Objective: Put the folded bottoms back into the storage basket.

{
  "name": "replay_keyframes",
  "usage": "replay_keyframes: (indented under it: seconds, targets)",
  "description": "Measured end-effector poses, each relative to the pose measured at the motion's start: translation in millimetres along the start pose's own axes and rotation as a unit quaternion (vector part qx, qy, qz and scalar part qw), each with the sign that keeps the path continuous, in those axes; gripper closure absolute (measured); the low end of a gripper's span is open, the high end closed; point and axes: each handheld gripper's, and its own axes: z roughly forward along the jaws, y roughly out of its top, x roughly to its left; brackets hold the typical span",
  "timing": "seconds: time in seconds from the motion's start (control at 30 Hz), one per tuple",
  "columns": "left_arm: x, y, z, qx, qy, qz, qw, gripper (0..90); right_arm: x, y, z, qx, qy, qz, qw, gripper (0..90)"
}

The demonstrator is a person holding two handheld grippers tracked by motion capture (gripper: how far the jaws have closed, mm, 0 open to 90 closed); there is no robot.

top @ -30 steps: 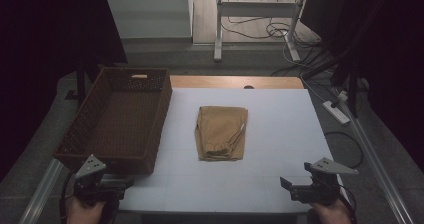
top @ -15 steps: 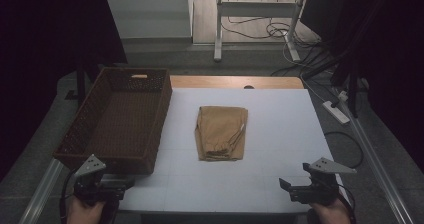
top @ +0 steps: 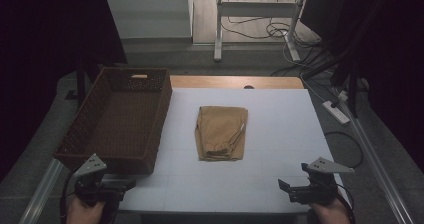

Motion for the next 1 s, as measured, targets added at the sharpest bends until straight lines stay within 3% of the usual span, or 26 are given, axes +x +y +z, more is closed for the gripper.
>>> replay_keyframes:
  seconds: [0.4,0.53,0.77,0.87,0.9,1.0]
  targets:
    - [-5.2,3.6,0.7,-0.008,-0.031,0.014,0.9994,0.0,0.2,0.2,0.5,0.003,0.003,-0.001,1.0000,0.5]
    - [-11.4,5.6,2.7,-0.011,-0.035,0.033,0.9988,0.0,0.7,0.2,0.9,0.004,0.004,-0.004,1.0000,0.5]
    - [-22.1,9.3,8.9,-0.018,-0.063,0.047,0.9968,0.0,0.9,0.3,0.9,0.005,0.007,-0.006,0.9999,0.5]
    - [-26.4,10.4,11.6,-0.015,-0.064,0.056,0.9963,0.0,1.0,0.4,1.0,0.007,0.008,-0.007,0.9999,0.5]
    - [-29.9,11.8,14.6,-0.014,-0.077,0.057,0.9953,0.0,1.0,0.4,1.0,0.007,0.008,-0.008,0.9999,0.5]
    - [-33.4,12.8,17.9,-0.016,-0.087,0.059,0.9943,0.0,1.3,0.4,1.2,0.007,0.008,-0.009,0.9999,0.5]
